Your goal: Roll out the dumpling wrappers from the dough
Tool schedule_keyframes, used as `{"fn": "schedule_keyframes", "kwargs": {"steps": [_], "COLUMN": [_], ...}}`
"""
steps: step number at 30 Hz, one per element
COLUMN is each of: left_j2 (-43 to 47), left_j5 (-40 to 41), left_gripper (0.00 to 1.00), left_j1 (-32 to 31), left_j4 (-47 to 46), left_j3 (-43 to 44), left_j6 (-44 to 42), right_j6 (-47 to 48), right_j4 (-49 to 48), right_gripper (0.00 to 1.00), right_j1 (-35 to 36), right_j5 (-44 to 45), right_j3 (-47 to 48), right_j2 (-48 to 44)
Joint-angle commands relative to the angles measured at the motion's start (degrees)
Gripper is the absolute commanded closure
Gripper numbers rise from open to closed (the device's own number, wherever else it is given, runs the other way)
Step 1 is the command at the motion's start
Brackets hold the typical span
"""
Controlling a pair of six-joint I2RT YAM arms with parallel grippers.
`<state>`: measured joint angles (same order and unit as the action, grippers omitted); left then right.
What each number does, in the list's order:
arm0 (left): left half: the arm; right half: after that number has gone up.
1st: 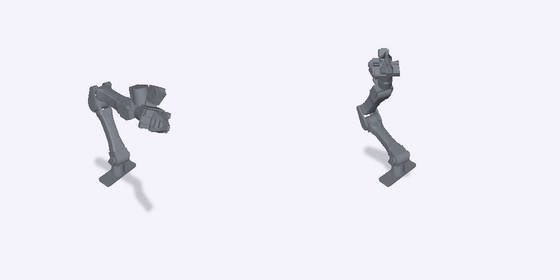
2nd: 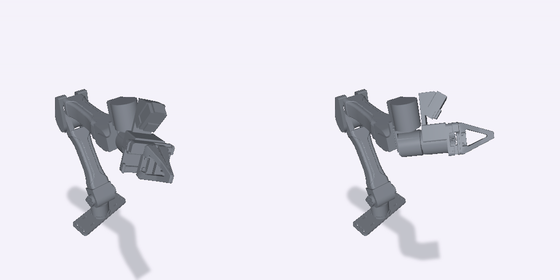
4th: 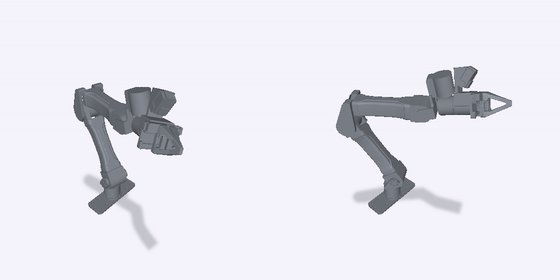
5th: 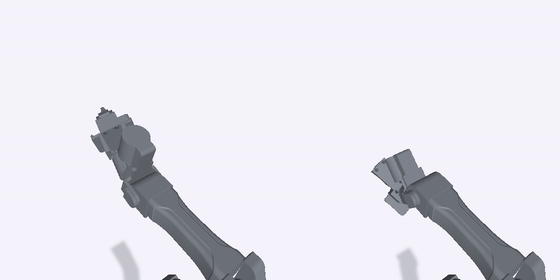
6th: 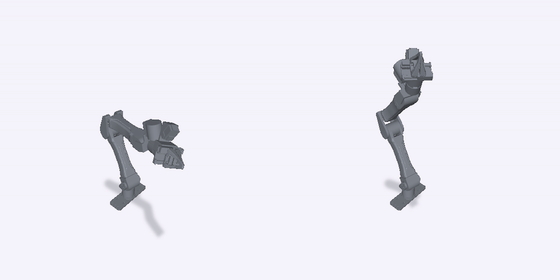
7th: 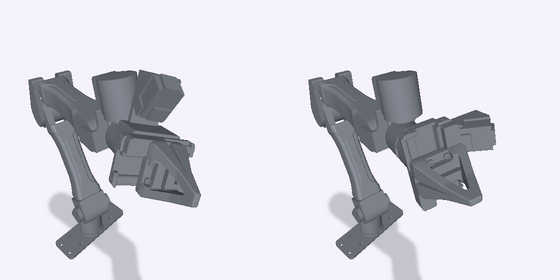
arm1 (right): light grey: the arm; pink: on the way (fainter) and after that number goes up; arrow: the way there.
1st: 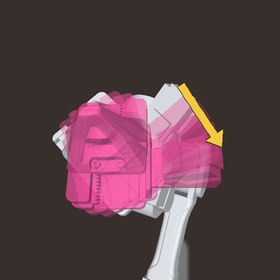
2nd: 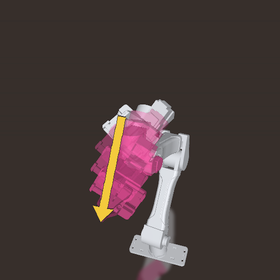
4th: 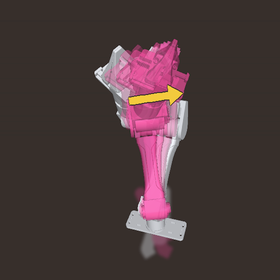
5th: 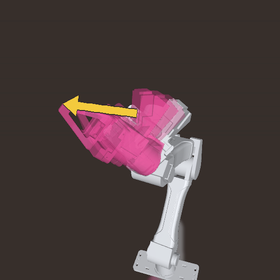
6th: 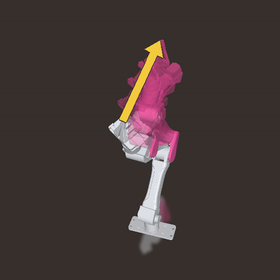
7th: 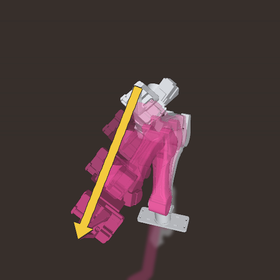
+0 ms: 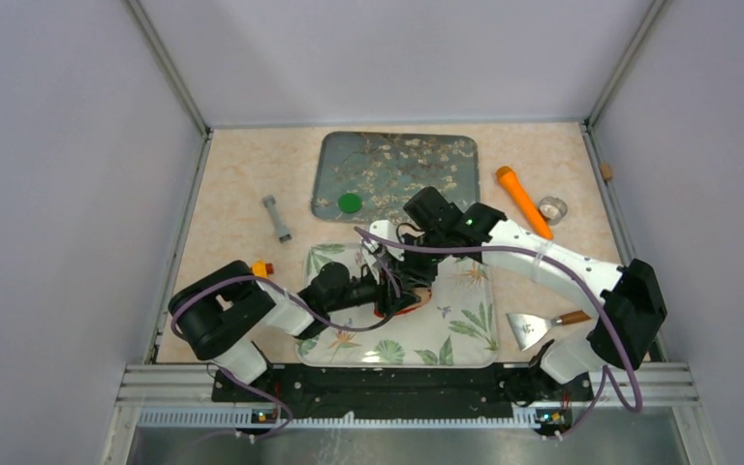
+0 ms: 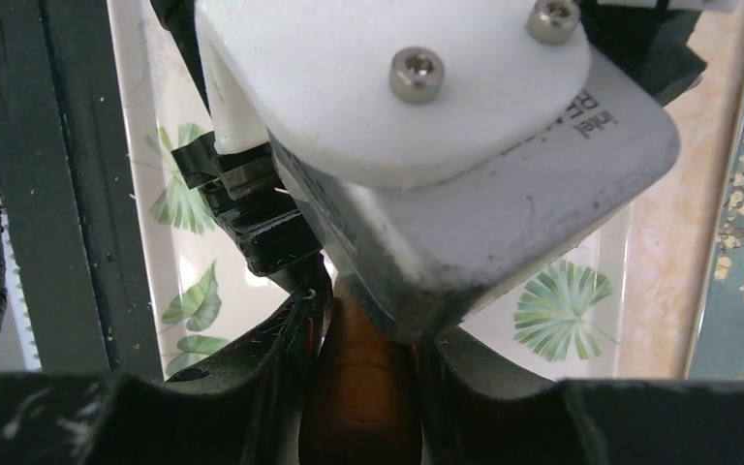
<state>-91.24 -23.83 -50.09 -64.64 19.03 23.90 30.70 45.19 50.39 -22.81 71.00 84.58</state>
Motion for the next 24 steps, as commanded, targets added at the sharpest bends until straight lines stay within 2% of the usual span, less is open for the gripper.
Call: {"fn": "schedule_keyframes", "kwargs": {"steps": [1,13,16,21,24], "left_j2": [-3.3,-3.8,1.8,13.5,13.7], "left_j5": [-0.8,-0.5,1.5,7.9,8.4], "left_gripper": [1.00,1.00,1.00,1.00,1.00], "left_j1": [-4.0,-6.6,-6.3,-4.7,-1.9], "left_j4": [4.1,1.0,4.8,18.8,17.2], "left_j3": [-1.0,-1.6,-0.6,5.1,6.8], "left_j6": [5.8,4.3,-0.5,-12.2,-16.2], "right_j6": [-2.8,-2.8,-3.1,-5.9,-4.7], "right_j4": [6.1,7.6,8.6,7.4,6.6], "right_gripper": [1.00,1.00,1.00,1.00,1.00], "right_j1": [1.8,1.9,1.0,-1.3,-1.4], "right_j5": [-11.1,-11.9,-10.7,-5.5,-3.4], "right_j3": [-0.9,1.1,5.2,12.4,15.7], "right_j2": [2.5,3.2,3.5,2.4,4.1]}}
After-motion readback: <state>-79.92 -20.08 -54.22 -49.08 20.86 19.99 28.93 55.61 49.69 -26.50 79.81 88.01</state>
